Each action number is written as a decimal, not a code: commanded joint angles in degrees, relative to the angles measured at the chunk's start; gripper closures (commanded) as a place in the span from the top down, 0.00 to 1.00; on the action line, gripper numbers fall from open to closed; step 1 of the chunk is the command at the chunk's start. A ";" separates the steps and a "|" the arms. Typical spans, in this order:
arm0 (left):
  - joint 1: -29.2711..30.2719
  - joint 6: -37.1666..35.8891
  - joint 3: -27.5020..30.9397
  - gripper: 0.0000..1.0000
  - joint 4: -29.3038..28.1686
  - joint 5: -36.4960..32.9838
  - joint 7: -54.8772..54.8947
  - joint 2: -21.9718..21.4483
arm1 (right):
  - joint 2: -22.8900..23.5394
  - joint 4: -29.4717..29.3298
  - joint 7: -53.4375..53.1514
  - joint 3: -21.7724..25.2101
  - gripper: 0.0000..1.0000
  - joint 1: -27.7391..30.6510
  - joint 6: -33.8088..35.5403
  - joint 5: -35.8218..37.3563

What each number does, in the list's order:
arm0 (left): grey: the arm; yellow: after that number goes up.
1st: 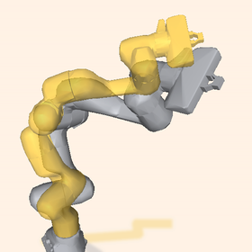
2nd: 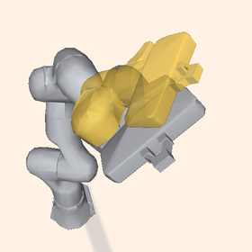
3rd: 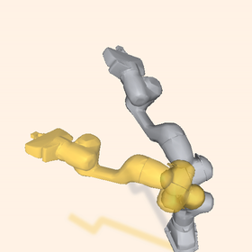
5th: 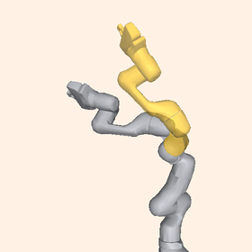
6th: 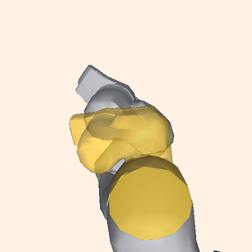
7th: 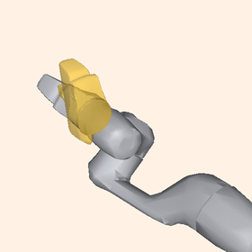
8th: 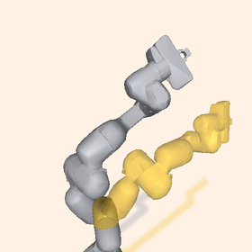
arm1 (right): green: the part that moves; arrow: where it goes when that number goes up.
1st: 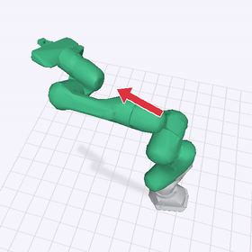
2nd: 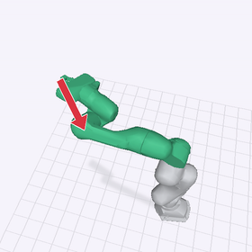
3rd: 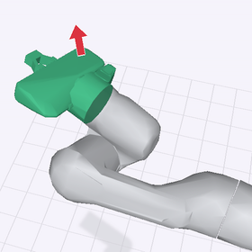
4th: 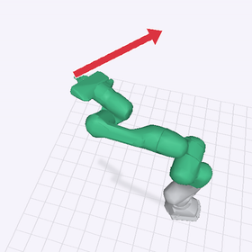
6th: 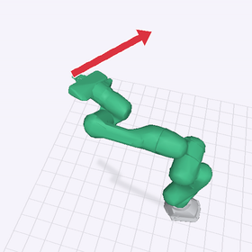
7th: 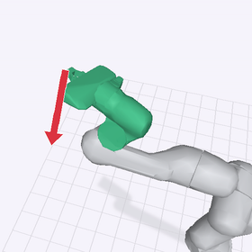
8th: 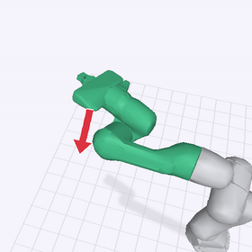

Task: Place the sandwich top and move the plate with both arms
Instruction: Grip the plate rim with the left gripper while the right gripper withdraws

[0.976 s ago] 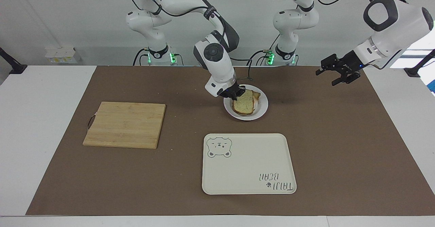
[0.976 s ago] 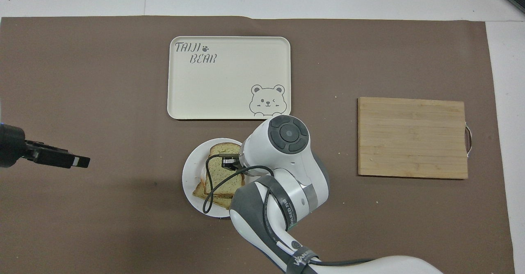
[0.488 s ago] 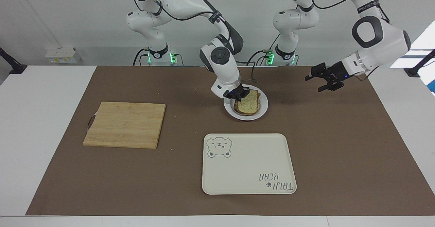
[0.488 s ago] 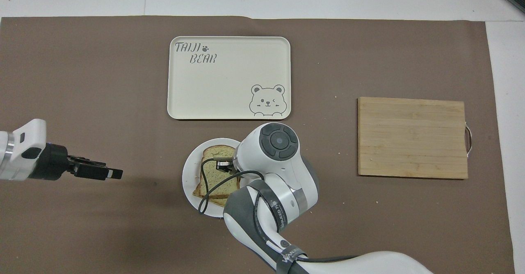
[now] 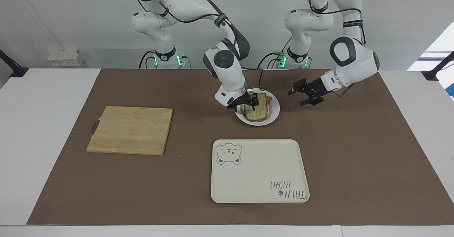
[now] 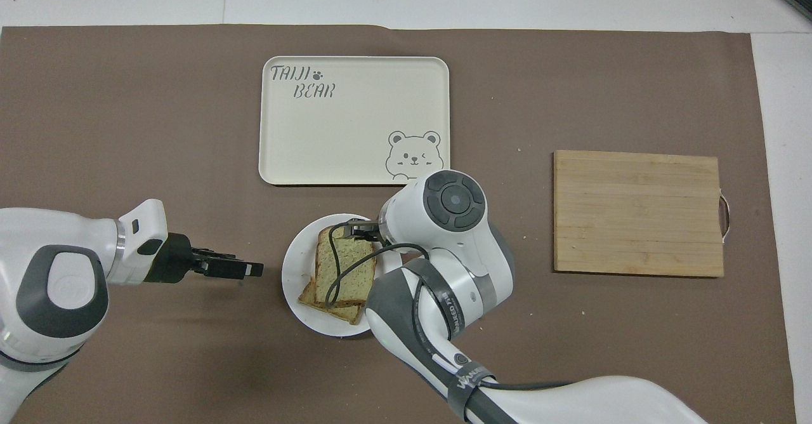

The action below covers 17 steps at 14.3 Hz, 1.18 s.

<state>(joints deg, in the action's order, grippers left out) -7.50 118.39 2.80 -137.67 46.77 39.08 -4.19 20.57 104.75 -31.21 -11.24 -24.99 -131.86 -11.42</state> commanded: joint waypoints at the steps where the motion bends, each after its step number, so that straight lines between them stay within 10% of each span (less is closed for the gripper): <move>1: -3.47 3.94 0.80 0.67 -0.94 2.71 0.47 2.33 | -1.67 -1.39 1.59 -0.63 1.00 5.36 -0.32 4.11; 9: -7.79 7.64 0.71 0.46 -4.36 16.75 10.10 8.22 | -7.82 -2.19 9.76 -0.01 1.00 14.61 0.73 8.16; 12: -7.88 7.64 0.71 0.30 -4.54 19.23 12.33 9.73 | -9.40 -2.18 9.67 0.51 1.00 15.32 1.26 10.17; 13: -7.88 7.56 0.71 0.05 -4.54 19.67 12.51 9.72 | -10.28 -2.18 9.76 0.60 1.00 15.75 2.30 13.14; 17: -7.09 5.19 0.80 0.00 -3.75 19.77 13.04 9.90 | -13.97 -2.36 9.85 0.60 1.00 17.69 7.39 15.72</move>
<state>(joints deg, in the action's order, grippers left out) -14.06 123.93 2.89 -141.31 65.60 50.20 5.08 9.16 101.90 -21.99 -10.36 -8.61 -127.45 3.17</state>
